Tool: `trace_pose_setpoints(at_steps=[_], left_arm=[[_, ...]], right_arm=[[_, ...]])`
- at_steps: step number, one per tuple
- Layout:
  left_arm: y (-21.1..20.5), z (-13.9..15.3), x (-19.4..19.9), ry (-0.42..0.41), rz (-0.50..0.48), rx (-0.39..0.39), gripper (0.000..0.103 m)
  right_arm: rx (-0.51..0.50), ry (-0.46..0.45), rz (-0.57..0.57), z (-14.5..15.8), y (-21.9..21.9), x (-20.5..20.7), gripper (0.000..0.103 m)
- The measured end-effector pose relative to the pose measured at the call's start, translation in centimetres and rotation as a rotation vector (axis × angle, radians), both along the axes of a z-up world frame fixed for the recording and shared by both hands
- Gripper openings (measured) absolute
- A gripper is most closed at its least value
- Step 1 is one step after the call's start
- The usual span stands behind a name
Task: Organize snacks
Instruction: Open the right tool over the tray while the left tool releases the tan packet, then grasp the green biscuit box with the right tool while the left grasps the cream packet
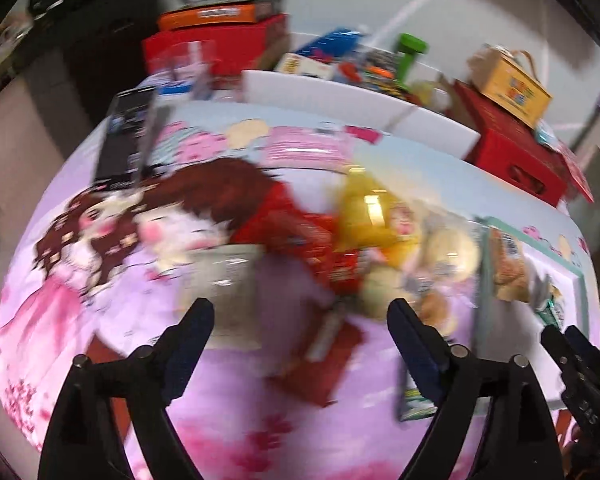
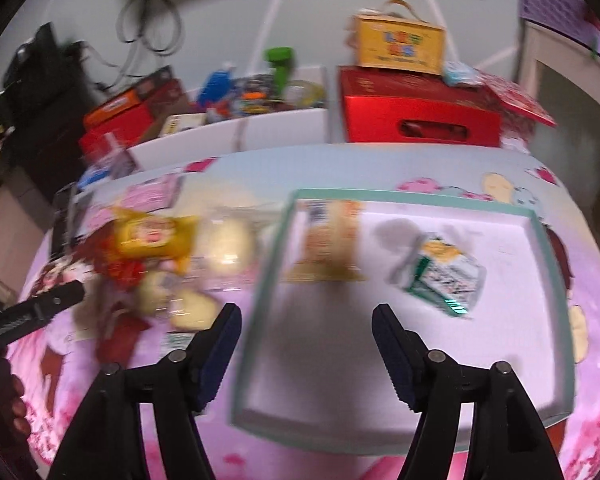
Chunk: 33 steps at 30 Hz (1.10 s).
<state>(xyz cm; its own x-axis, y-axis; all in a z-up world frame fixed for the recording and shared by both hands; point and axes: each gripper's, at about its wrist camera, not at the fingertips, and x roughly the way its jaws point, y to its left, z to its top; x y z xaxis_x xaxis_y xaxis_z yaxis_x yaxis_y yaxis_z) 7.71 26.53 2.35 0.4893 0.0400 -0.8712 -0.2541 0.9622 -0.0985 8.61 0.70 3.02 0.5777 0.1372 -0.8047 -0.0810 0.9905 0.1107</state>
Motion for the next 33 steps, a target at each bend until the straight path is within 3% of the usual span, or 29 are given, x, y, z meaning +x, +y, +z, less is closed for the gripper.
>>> trace_pose_setpoints(at_steps=[9, 13, 24, 26, 27, 28, 33], left_arm=[[5.1, -1.4, -2.7, 0.003, 0.111, 0.019, 0.097], [6.6, -2.0, -2.8, -0.005, 0.155, -0.003, 0.097], [6.7, -4.4, -0.8, 0.055, 0.119, -0.022, 0.097], [6.6, -4.6, -0.5, 0.063, 0.113, -0.015, 0.097], [6.6, -4.7, -0.3, 0.061, 0.114, -0.013, 0.097], [6.7, -4.9, -0.1, 0.061, 0.115, -0.014, 0.097], [7.0, -5.7, 0.7, 0.078, 0.123, -0.009, 0.097]], right_arm=[[0.093, 0.050, 0.133, -1.0, 6.4, -1.0, 0.079], [0.061, 0.093, 0.176, -2.4, 8.7, -1.3, 0.079], [0.024, 0.171, 0.206, -5.1, 10.5, -1.2, 0.080], [0.023, 0.172, 0.199, -5.2, 10.4, -1.2, 0.085], [0.023, 0.171, 0.192, -5.3, 10.3, -1.1, 0.099], [0.024, 0.171, 0.186, -5.3, 10.1, -1.0, 0.103], [0.049, 0.168, 0.181, -5.3, 9.7, -0.9, 0.103]])
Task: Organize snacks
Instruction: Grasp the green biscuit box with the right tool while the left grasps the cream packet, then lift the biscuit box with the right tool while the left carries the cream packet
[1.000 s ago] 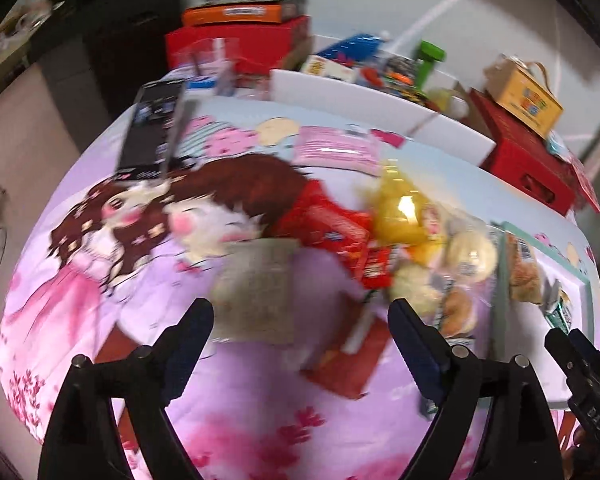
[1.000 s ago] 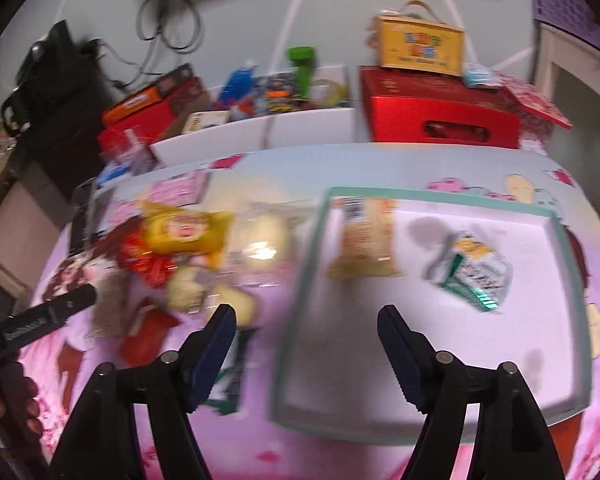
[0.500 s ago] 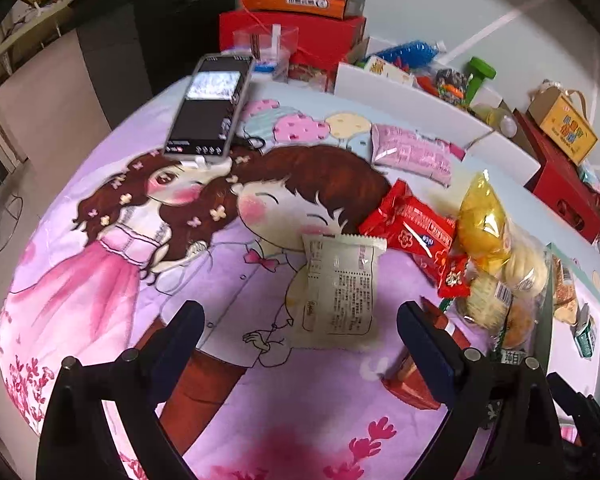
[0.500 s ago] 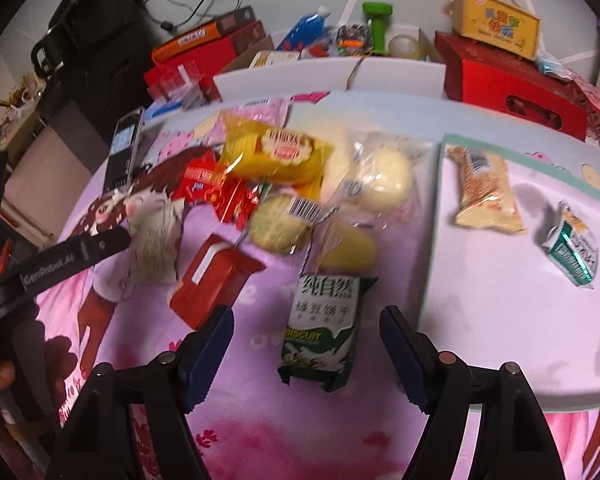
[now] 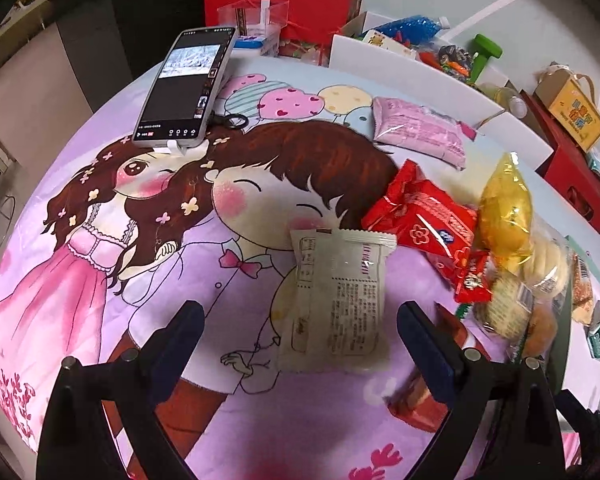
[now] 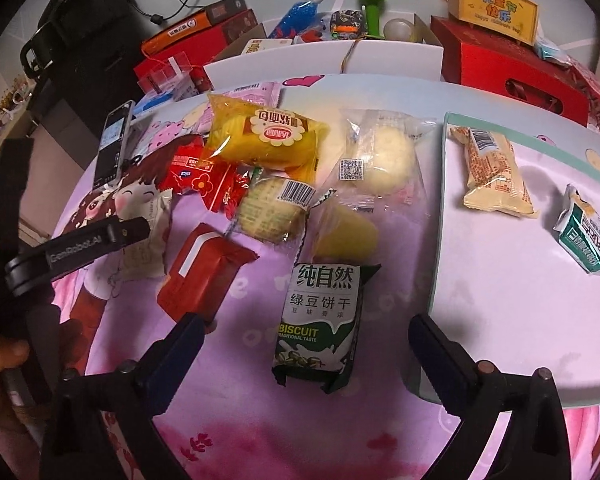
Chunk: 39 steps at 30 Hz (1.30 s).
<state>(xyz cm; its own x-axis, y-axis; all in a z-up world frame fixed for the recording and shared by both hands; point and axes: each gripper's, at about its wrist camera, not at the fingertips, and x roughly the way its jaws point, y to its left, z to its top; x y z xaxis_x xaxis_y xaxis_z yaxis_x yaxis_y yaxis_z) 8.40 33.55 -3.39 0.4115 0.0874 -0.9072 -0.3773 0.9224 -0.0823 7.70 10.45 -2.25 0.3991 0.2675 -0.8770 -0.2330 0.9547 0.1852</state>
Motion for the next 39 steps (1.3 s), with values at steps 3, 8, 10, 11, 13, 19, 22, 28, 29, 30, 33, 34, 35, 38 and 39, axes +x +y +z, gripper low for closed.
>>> trace_pose_setpoints(at_steps=[3, 8, 10, 11, 13, 19, 22, 28, 29, 30, 33, 34, 35, 38, 39], left_arm=[[-0.1, -0.5, 0.4, 0.008, -0.008, -0.002, 0.097], [-0.6, -1.4, 1.3, 0.047, -0.018, 0.012, 0.097], [-0.9, -1.9, 1.6, 0.054, -0.041, 0.034, 0.097], [-1.0, -2.0, 1.7, 0.051, -0.053, 0.037, 0.097], [-1.2, -2.4, 1.8, 0.058, -0.060, 0.046, 0.097], [-1.3, -2.6, 2.0, 0.060, -0.070, 0.063, 0.097], [-1.2, -2.6, 2.0, 0.055, -0.079, 0.062, 0.094], [-1.6, -2.0, 1.8, 0.033, -0.104, 0.062, 0.058], [-1.5, -2.0, 1.8, 0.032, -0.105, 0.064, 0.058], [-1.5, -1.9, 1.7, 0.031, -0.106, 0.065, 0.058], [-1.3, -1.6, 1.4, 0.025, -0.098, 0.060, 0.058], [-1.2, -1.4, 1.2, 0.022, -0.096, 0.061, 0.057], [-1.1, -1.2, 1.1, 0.014, -0.095, 0.061, 0.057], [-0.9, -0.3, 0.7, -0.011, -0.088, 0.075, 0.057], [-0.9, 0.2, 0.5, -0.022, -0.087, 0.083, 0.057]], right_arm=[[-0.016, -0.003, 0.005, -0.1, 0.2, -0.1, 0.103], [-0.039, 0.002, 0.014, -0.5, 0.8, -0.1, 0.103], [-0.043, 0.003, 0.015, -0.6, 0.9, 0.0, 0.103], [-0.044, 0.002, 0.013, -0.7, 0.9, 0.0, 0.103], [-0.047, 0.001, 0.010, -0.7, 1.0, 0.0, 0.103], [-0.057, -0.009, 0.003, -0.7, 1.1, 0.0, 0.095], [-0.060, -0.004, 0.013, -0.9, 1.2, 0.1, 0.083], [-0.093, 0.006, 0.021, -1.4, 1.4, 0.2, 0.050], [-0.102, 0.004, 0.017, -1.4, 1.3, 0.2, 0.048], [-0.101, 0.004, 0.015, -1.4, 1.3, 0.3, 0.046], [-0.091, 0.007, 0.013, -1.3, 1.0, 0.3, 0.045], [-0.091, 0.007, 0.013, -1.3, 0.9, 0.3, 0.045], [-0.091, 0.006, 0.013, -1.2, 0.9, 0.2, 0.045], [-0.089, -0.004, 0.010, -0.8, 0.8, 0.1, 0.043], [-0.083, -0.012, 0.009, -0.5, 0.7, 0.0, 0.043]])
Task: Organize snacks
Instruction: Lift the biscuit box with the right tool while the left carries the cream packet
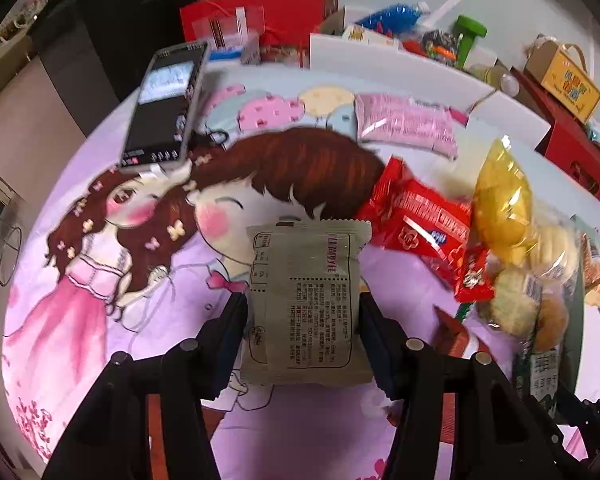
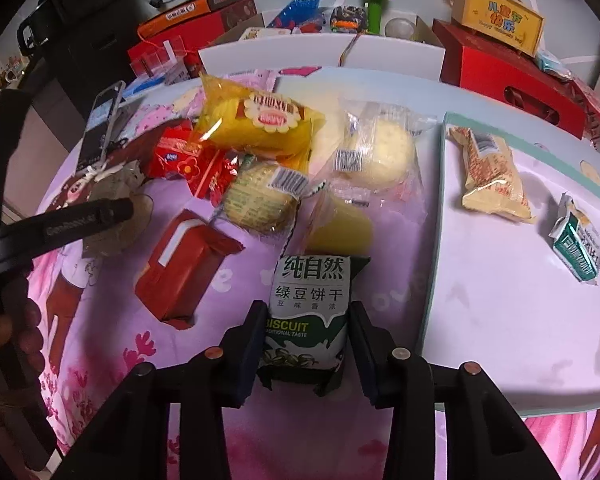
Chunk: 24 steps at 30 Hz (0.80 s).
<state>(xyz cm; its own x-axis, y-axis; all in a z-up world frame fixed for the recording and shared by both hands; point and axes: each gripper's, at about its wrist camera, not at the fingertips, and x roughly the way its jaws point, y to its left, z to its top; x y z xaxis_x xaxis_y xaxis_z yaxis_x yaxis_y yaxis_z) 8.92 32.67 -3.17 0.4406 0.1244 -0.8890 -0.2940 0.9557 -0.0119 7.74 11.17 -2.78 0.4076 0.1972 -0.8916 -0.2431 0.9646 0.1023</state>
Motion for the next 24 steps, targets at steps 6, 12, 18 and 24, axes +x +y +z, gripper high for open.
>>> trace_pose_setpoints(at_steps=[6, 12, 18, 24], left_arm=[[-1.0, 3.4, -0.9, -0.072, -0.010, 0.029, 0.057], [-2.0, 5.1, -0.9, -0.097, -0.018, 0.051, 0.057], [-2.6, 4.1, -1.0, -0.047, -0.033, 0.047, 0.058], [-2.7, 2.5, -1.2, 0.012, -0.040, 0.022, 0.058]], right_arm=[[0.052, -0.048, -0.017, 2.2, -1.0, -0.4, 0.030], [0.062, -0.051, -0.018, 2.7, -1.4, -0.3, 0.031], [0.028, -0.016, 0.004, 1.3, -0.8, -0.1, 0.032], [0.003, 0.012, 0.014, 0.1, -0.5, 0.1, 0.045]])
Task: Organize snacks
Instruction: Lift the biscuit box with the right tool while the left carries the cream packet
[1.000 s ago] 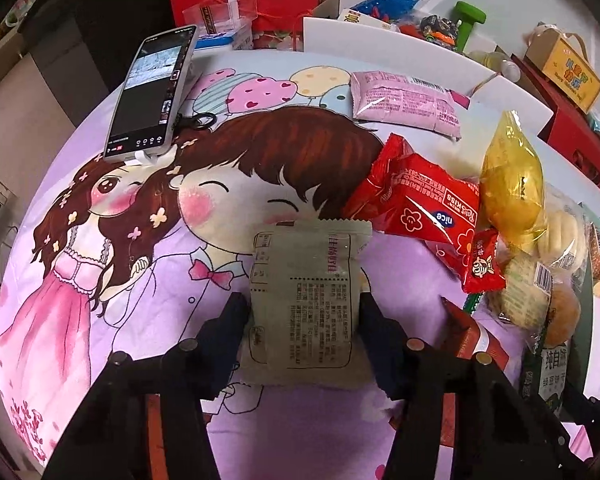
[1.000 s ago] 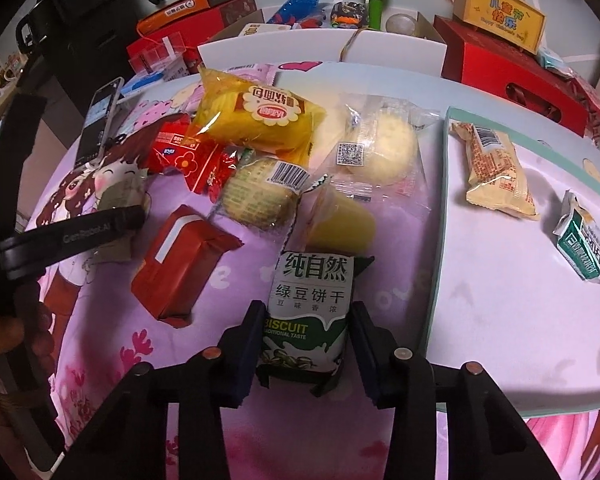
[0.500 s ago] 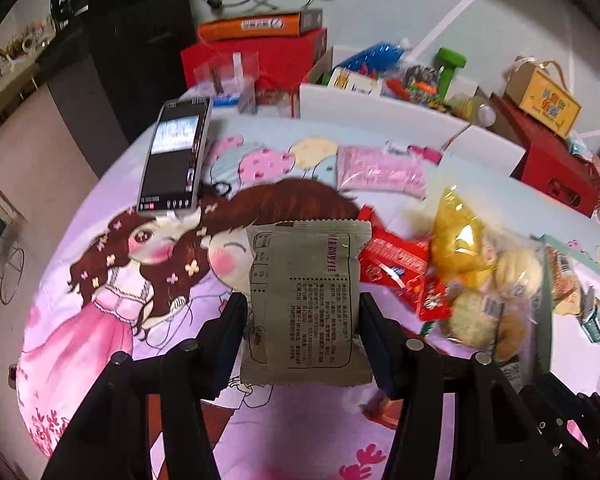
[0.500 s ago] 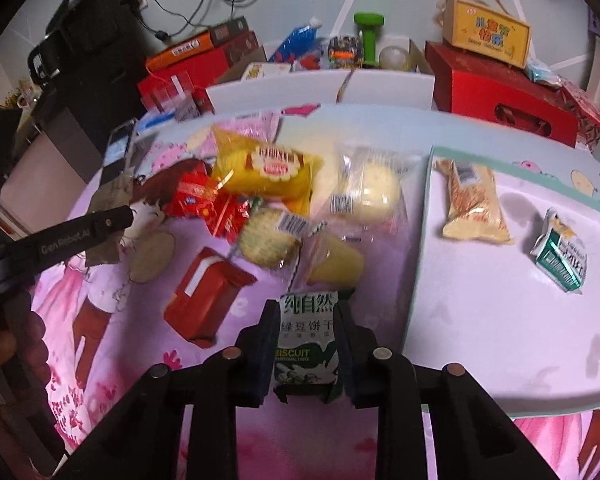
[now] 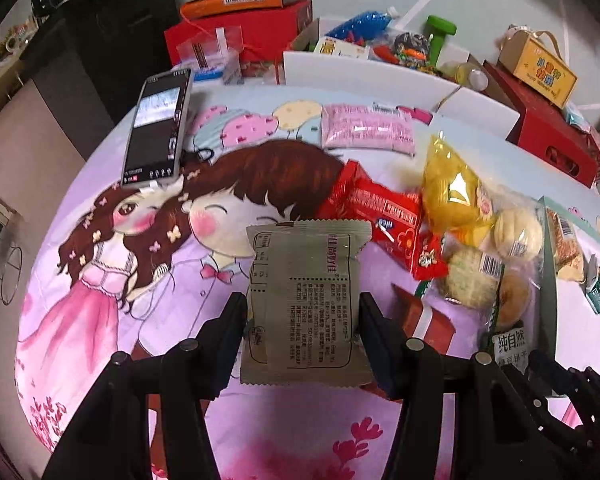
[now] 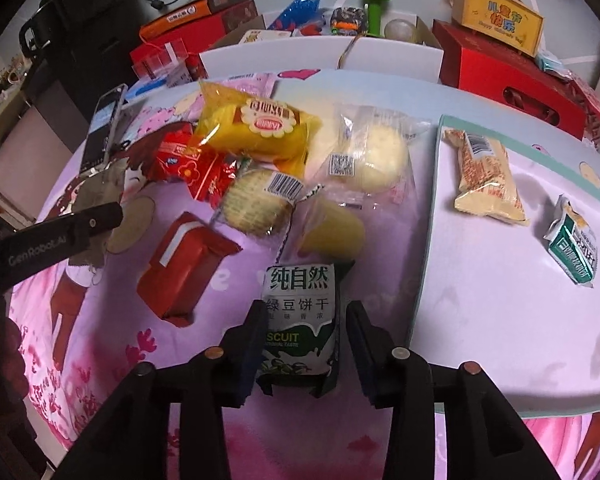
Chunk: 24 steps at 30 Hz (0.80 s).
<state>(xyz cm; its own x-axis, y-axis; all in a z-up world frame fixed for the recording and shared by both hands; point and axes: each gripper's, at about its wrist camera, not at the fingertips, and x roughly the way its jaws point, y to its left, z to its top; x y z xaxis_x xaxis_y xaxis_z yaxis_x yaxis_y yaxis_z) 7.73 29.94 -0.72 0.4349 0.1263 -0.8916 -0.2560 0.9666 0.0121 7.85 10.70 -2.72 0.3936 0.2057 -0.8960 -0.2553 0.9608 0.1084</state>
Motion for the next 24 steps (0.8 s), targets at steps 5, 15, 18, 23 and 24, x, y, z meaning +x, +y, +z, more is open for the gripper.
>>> trace_pose_setpoints(at_steps=[5, 15, 18, 23, 24], left_arm=[[0.0, -0.1, -0.1, -0.003, -0.001, -0.009, 0.058], [0.0, -0.1, 0.0, 0.000, -0.003, -0.014, 0.058], [0.0, 0.1, 0.0, -0.007, -0.003, -0.011, 0.058], [-0.1, 0.8, -0.2, -0.025, -0.003, -0.001, 0.058], [-0.1, 1.1, -0.3, -0.032, -0.003, 0.004, 0.058]], right_arm=[[-0.022, 0.021, 0.017, -0.9, 0.6, -0.1, 0.051], [-0.102, 0.014, 0.038, -2.2, 1.5, -0.7, 0.047], [-0.077, -0.003, 0.037, -1.4, 1.4, -0.7, 0.042], [-0.037, -0.042, 0.023, 0.3, 0.9, -1.1, 0.042], [-0.026, -0.052, 0.020, 0.8, 0.6, -1.2, 0.042]])
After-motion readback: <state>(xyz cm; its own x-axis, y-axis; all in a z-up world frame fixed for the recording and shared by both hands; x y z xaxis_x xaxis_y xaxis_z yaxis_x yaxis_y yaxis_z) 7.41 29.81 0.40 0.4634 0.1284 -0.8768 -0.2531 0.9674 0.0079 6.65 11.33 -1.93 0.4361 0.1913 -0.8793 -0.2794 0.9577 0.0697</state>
